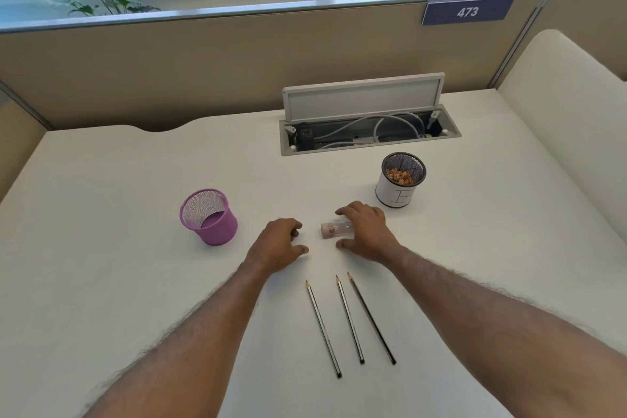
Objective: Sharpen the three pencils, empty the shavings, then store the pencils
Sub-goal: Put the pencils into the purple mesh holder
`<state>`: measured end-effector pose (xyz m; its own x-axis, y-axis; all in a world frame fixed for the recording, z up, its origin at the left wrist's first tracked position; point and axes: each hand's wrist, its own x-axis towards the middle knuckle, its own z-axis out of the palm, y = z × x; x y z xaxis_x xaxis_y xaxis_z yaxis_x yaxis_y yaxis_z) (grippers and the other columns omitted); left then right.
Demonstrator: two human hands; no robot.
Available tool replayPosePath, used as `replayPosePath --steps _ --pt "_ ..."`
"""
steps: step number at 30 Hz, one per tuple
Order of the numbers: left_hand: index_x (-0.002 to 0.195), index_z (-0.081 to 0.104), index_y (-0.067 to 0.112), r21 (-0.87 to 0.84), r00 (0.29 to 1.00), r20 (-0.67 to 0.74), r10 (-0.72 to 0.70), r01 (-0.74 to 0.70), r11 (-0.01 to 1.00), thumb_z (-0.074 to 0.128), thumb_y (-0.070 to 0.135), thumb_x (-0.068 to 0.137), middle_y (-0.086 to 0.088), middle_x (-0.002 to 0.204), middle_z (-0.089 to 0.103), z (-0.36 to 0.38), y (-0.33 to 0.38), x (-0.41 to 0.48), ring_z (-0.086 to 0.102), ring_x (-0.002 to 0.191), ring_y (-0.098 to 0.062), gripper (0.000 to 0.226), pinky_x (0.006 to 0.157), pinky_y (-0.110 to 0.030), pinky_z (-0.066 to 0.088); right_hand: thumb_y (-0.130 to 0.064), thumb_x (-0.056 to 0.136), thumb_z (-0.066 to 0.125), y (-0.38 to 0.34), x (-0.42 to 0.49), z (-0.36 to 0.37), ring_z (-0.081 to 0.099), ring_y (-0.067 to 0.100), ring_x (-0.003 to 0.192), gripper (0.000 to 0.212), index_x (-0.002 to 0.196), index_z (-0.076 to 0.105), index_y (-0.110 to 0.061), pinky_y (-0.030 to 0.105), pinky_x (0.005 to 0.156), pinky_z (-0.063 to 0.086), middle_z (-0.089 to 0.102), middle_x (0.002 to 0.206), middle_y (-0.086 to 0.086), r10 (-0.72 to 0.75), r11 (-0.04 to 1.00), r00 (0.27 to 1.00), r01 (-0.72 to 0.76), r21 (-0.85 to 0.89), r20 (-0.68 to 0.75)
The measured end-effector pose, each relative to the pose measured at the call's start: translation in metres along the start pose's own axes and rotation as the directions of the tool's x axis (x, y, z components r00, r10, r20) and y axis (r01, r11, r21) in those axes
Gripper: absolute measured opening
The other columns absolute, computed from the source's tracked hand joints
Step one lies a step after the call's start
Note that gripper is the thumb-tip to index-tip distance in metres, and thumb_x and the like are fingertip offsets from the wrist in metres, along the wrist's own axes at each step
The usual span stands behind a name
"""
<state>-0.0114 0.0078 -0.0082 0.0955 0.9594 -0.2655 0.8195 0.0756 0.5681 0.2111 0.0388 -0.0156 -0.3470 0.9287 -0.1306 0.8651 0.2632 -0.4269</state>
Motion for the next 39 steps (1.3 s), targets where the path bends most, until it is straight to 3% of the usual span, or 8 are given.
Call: replayPosePath --steps 3,6,10,18,26,32,35,39 --pt "0.118 0.064 0.018 0.012 0.997 -0.043 -0.057 0.058 0.998 0.074 0.035 0.083 0.004 0.106 0.065 0.001 -0.002 -0.017 0.061 0.094 -0.013 0.040 0.083 -0.030 0.051 -0.039 0.076 0.076 0.000 -0.014 -0.006 0.046 0.019 0.121 0.064 0.133 0.050 -0.024 0.042 0.109 0.026 0.051 0.127 -0.001 0.009 0.998 0.994 -0.002 0.062 -0.107" --pt "0.089 0.069 0.024 -0.032 0.980 -0.120 -0.159 0.156 0.987 0.072 0.037 0.084 0.011 0.086 0.067 0.010 -0.002 -0.041 0.064 0.081 -0.012 0.014 0.068 -0.026 0.047 -0.031 0.079 0.075 -0.003 -0.038 -0.009 0.053 0.019 0.105 0.040 0.115 0.061 -0.019 0.038 0.095 0.039 0.058 0.110 0.000 0.014 0.993 0.968 0.015 0.115 -0.249" --pt "0.062 0.059 0.025 -0.104 0.954 -0.097 -0.285 0.275 0.956 0.071 0.040 0.083 0.010 0.070 0.066 0.035 0.003 -0.075 0.065 0.070 -0.016 0.029 0.062 -0.026 0.048 -0.031 0.084 0.066 -0.025 -0.073 0.002 0.062 0.022 0.085 0.011 0.086 0.066 -0.020 0.030 0.072 0.047 0.068 0.087 -0.002 0.140 0.984 0.986 -0.129 0.123 -0.091" --pt "0.055 0.060 0.019 -0.195 0.894 -0.157 -0.420 0.389 0.900 0.075 0.044 0.077 0.001 0.066 0.069 0.058 0.026 -0.107 0.067 0.070 -0.024 0.037 0.058 -0.026 0.045 -0.045 0.082 0.066 -0.058 -0.109 0.036 0.068 0.029 0.088 0.031 0.088 0.066 -0.015 0.028 0.065 0.042 0.070 0.095 0.007 0.328 0.939 0.943 -0.321 -0.127 0.046" --pt "0.080 0.072 0.005 -0.136 0.898 -0.084 -0.433 0.420 0.897 0.075 0.041 0.078 -0.013 0.086 0.073 0.061 0.034 -0.106 0.070 0.085 -0.032 0.036 0.066 -0.030 0.052 -0.034 0.085 0.065 -0.069 -0.114 0.046 0.067 0.029 0.091 0.023 0.086 0.066 -0.011 0.027 0.067 0.044 0.070 0.098 0.011 0.351 0.936 0.930 -0.346 -0.061 0.107" --pt "0.073 0.069 0.001 -0.152 0.905 -0.073 -0.420 0.406 0.901 0.062 0.025 0.074 -0.018 0.079 0.070 0.060 0.040 -0.111 0.070 0.079 -0.034 0.024 0.060 -0.031 0.051 -0.023 0.083 0.059 -0.073 -0.113 0.045 0.066 0.030 0.091 0.021 0.092 0.069 -0.008 0.031 0.074 0.051 0.070 0.098 0.012 0.340 0.941 0.932 -0.338 -0.037 0.127" --pt "0.051 0.057 0.007 -0.268 0.914 -0.091 -0.395 0.360 0.894 0.061 0.024 0.070 -0.008 0.045 0.051 0.055 0.036 -0.115 0.062 0.053 -0.025 0.026 0.048 -0.027 0.040 -0.022 0.073 0.061 -0.075 -0.112 0.042 0.067 0.028 0.072 0.021 0.073 0.068 -0.002 0.032 0.058 0.050 0.071 0.075 0.013 0.361 0.922 0.924 -0.374 0.101 0.125" --pt "0.079 0.068 0.010 -0.613 0.951 -0.044 -0.306 0.216 0.760 0.071 0.014 0.075 0.000 0.064 0.071 0.036 0.021 -0.118 0.069 0.057 -0.013 0.006 0.057 -0.032 0.057 -0.017 0.072 0.067 -0.078 -0.111 0.041 0.064 0.018 0.049 0.015 0.065 0.068 -0.004 0.035 0.055 0.056 0.069 0.060 0.010 0.408 0.710 0.903 -0.406 0.576 0.133"
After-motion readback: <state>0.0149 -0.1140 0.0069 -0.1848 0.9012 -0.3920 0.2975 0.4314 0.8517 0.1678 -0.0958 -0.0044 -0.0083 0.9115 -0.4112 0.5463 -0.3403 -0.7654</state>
